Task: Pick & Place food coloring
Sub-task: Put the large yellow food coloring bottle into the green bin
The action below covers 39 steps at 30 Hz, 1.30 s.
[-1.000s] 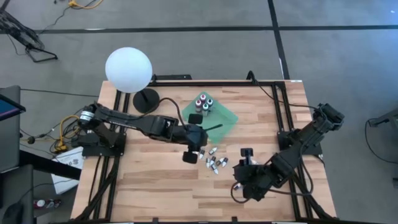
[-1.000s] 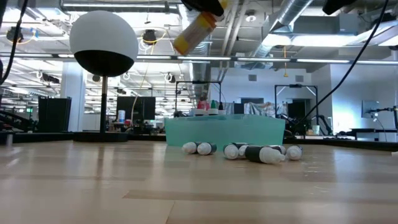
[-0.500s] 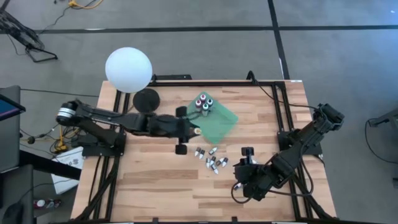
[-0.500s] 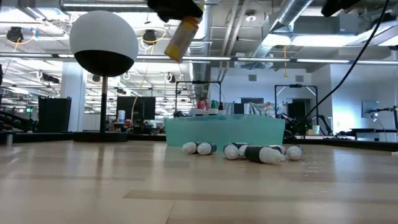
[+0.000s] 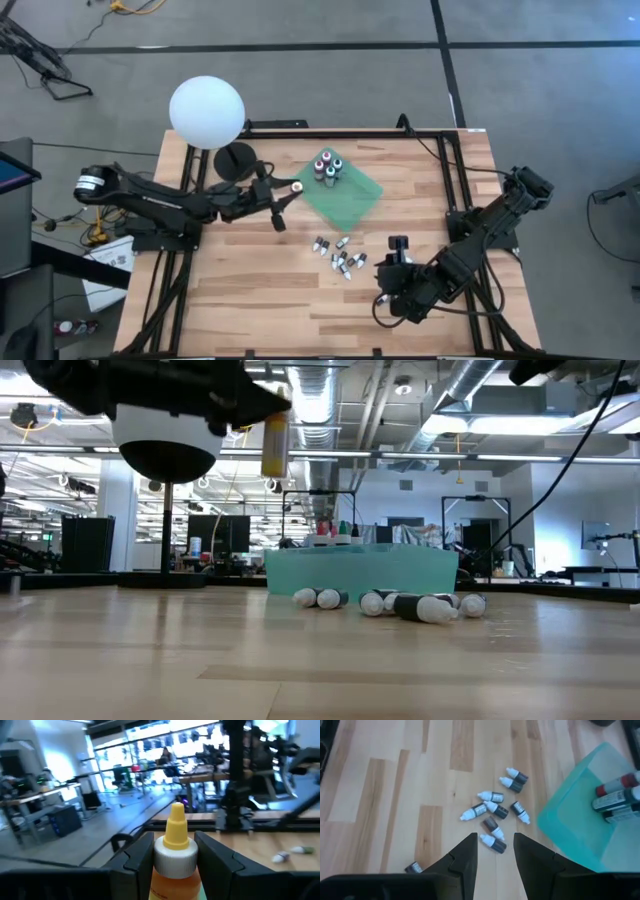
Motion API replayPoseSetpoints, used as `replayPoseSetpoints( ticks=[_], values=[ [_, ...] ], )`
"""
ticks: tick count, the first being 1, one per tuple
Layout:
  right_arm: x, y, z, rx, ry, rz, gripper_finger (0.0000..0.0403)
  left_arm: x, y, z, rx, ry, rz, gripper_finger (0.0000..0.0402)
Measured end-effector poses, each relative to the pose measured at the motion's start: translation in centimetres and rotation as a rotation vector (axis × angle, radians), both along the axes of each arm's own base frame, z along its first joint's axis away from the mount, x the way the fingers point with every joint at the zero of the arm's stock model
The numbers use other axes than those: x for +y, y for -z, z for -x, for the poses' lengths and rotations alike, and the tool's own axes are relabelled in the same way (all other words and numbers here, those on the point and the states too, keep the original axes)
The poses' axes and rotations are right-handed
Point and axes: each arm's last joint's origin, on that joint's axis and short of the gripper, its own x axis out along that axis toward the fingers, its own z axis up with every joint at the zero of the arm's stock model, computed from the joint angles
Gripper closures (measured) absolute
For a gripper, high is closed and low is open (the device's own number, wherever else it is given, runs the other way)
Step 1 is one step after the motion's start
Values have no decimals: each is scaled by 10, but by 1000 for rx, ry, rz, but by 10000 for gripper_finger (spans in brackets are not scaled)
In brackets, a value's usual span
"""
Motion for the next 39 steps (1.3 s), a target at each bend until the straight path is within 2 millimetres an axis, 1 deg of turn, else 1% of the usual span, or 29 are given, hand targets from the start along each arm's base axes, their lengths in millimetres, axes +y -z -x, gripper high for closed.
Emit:
replayPoseSetpoints(
  ticks=[3, 6, 11, 14, 18, 21, 25, 29, 39],
  values=[
    [0, 0, 0, -10, 6, 11, 284, 6, 14, 3, -28, -50, 16, 281],
    [-2, 0, -2, -16, 15, 15, 284, 10, 22, 0, -54, -84, 24, 281],
    [-4, -1, -3, -22, 25, 21, 284, 18, 41, -13, -87, -103, 31, 281],
    [-4, -1, -3, -24, 26, 23, 284, 26, 56, -20, -117, -129, 39, 281],
    [-4, -1, -3, -24, 26, 22, 284, 36, 70, -25, -182, -161, 46, 281],
    [-4, -1, -3, -23, 26, 22, 284, 43, 81, -34, -160, -187, 58, 281],
    [-4, -1, -3, -23, 26, 22, 284, 49, 90, -46, -151, -204, 68, 281],
    [-4, -1, -3, -23, 26, 22, 284, 56, 93, -55, -152, -239, 68, 281],
    [-4, -1, -3, -23, 26, 22, 284, 70, 100, -56, -115, -328, 103, 281]
  ],
)
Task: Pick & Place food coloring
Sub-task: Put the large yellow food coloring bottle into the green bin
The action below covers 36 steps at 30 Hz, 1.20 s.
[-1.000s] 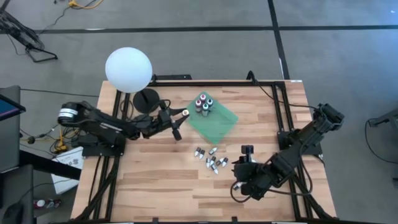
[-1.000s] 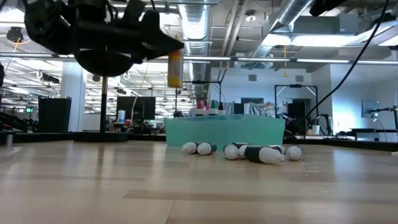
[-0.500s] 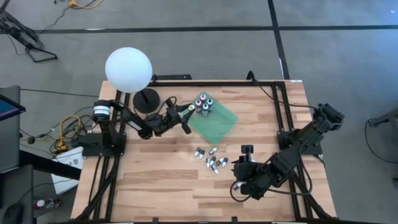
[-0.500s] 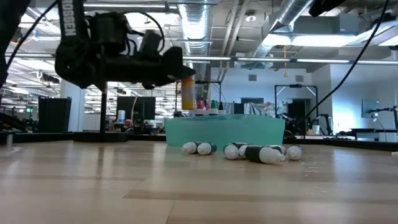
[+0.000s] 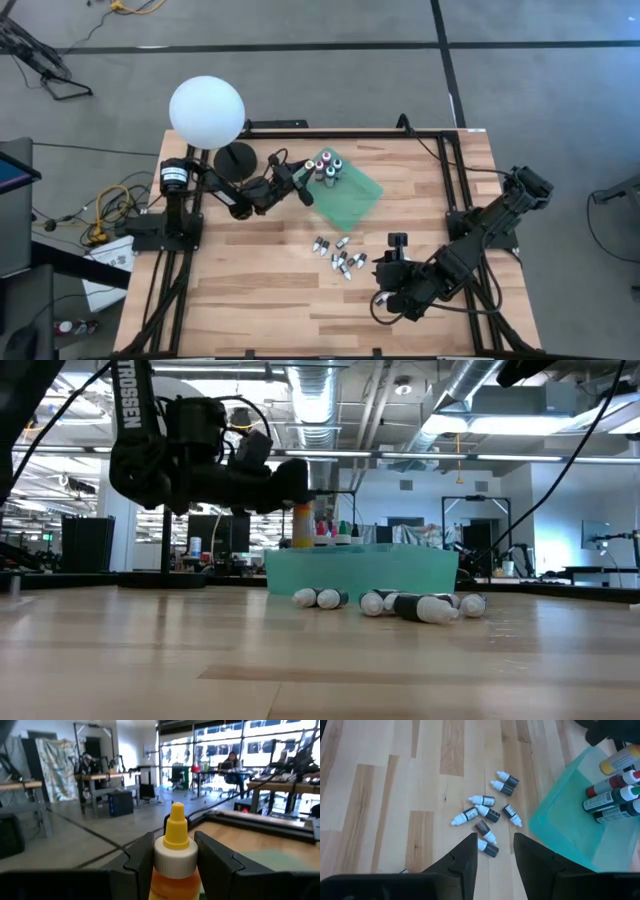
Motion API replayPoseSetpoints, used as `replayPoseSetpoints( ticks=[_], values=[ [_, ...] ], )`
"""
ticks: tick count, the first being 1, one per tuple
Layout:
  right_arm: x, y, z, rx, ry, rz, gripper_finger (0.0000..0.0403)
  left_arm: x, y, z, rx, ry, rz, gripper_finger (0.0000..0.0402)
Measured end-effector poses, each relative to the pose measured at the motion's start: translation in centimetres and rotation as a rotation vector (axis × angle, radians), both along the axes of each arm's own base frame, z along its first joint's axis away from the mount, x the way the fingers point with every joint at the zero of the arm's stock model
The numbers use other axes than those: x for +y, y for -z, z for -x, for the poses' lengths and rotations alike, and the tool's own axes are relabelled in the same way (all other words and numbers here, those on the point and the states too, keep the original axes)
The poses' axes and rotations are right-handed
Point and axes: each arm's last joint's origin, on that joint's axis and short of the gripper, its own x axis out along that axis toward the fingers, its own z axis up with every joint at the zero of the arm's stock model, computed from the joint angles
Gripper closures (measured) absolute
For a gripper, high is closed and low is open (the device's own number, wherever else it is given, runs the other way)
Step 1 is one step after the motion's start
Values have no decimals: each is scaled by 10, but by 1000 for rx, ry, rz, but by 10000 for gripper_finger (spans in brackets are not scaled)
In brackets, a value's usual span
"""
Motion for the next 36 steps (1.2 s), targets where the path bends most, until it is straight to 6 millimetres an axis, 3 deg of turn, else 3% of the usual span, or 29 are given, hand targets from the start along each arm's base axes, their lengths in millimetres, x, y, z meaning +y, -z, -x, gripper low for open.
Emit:
replayPoseSetpoints(
  ticks=[16, 36],
  values=[
    [0, 0, 0, 0, 0, 0, 284, 14, 8, 3, 40, -17, 69, 281],
    [0, 0, 0, 1, -1, 0, 284, 16, 10, 3, 24, -12, 121, 272]
  ],
)
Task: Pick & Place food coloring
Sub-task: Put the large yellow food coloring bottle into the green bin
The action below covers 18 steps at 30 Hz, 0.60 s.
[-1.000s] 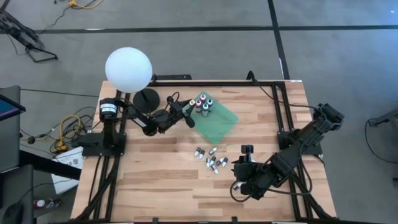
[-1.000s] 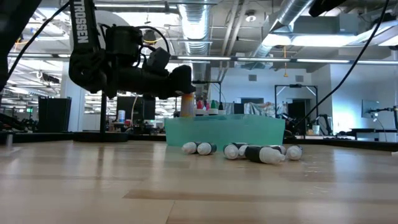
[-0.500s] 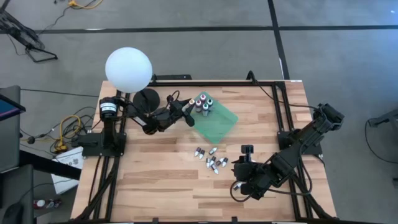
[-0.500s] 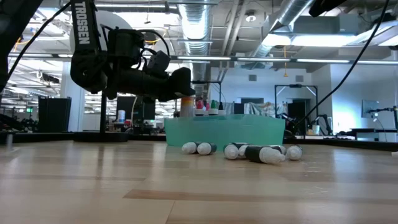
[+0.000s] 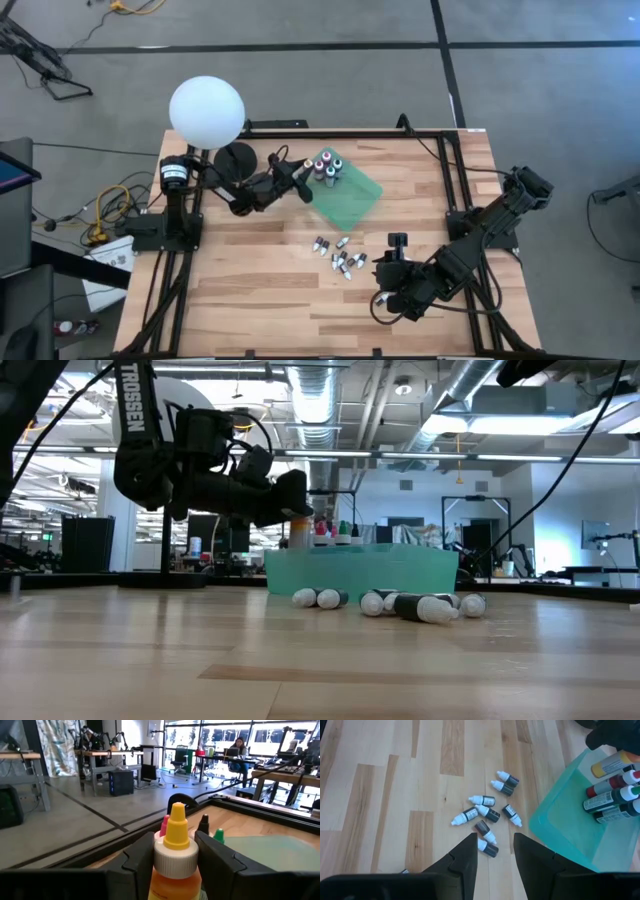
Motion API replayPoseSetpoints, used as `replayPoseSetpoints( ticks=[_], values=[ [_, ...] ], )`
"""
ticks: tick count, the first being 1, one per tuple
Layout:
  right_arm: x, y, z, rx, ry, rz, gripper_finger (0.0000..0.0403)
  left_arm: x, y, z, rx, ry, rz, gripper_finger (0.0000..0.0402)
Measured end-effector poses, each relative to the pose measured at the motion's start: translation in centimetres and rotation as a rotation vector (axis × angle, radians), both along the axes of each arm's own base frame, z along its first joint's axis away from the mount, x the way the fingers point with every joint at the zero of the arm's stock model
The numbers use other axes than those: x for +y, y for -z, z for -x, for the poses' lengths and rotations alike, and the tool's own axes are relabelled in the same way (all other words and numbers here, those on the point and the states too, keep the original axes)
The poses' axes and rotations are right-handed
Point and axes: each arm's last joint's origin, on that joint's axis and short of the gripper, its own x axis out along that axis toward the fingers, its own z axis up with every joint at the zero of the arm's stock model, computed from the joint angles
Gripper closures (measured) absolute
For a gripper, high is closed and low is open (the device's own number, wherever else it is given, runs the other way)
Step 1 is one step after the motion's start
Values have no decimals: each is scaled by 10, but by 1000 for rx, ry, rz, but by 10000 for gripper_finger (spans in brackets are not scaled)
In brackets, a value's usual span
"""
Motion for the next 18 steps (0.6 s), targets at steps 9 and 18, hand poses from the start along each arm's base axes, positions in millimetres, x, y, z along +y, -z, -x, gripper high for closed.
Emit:
replayPoseSetpoints(
  ticks=[9, 18],
  values=[
    [0, 0, 0, 0, 0, 0, 284, 4, 2, 1, -5, 13, 29, 270],
    [0, 0, 0, 0, 0, 0, 284, 9, -3, -21, 81, 51, 43, 270]
  ],
)
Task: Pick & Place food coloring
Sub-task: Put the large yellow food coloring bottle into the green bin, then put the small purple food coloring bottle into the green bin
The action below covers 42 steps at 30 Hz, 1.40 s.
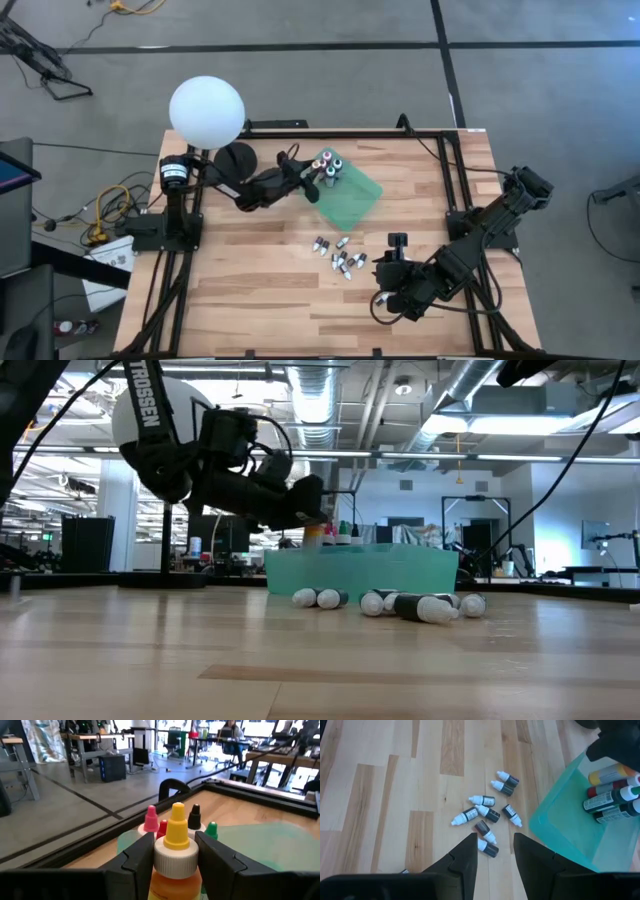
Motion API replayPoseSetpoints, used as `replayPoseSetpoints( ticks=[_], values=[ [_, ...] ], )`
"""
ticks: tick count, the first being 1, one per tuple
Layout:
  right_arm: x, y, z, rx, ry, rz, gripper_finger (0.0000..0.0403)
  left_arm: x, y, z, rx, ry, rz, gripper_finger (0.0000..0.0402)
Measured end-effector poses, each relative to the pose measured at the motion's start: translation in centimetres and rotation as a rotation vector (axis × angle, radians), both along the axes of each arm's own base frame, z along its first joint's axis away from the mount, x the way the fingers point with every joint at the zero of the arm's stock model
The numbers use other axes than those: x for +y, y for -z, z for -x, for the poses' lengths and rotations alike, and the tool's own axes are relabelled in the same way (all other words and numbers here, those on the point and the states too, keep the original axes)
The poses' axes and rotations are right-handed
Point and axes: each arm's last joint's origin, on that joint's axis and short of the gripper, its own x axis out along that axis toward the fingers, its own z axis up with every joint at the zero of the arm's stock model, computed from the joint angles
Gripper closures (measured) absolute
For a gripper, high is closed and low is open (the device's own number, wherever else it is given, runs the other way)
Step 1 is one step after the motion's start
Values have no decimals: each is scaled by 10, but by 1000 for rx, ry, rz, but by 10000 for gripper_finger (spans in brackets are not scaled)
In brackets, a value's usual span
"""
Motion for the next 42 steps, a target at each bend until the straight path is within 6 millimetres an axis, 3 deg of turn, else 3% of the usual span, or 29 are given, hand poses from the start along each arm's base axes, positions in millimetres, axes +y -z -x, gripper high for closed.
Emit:
replayPoseSetpoints(
  ticks=[25, 42],
  values=[
    [0, 0, 0, 1, 1, -1, 284, 1, 6, 2, 63, -70, 1, 267],
    [0, 0, 0, 0, 1, -1, 284, 1, 8, 3, 85, -92, 4, 219]
  ],
)
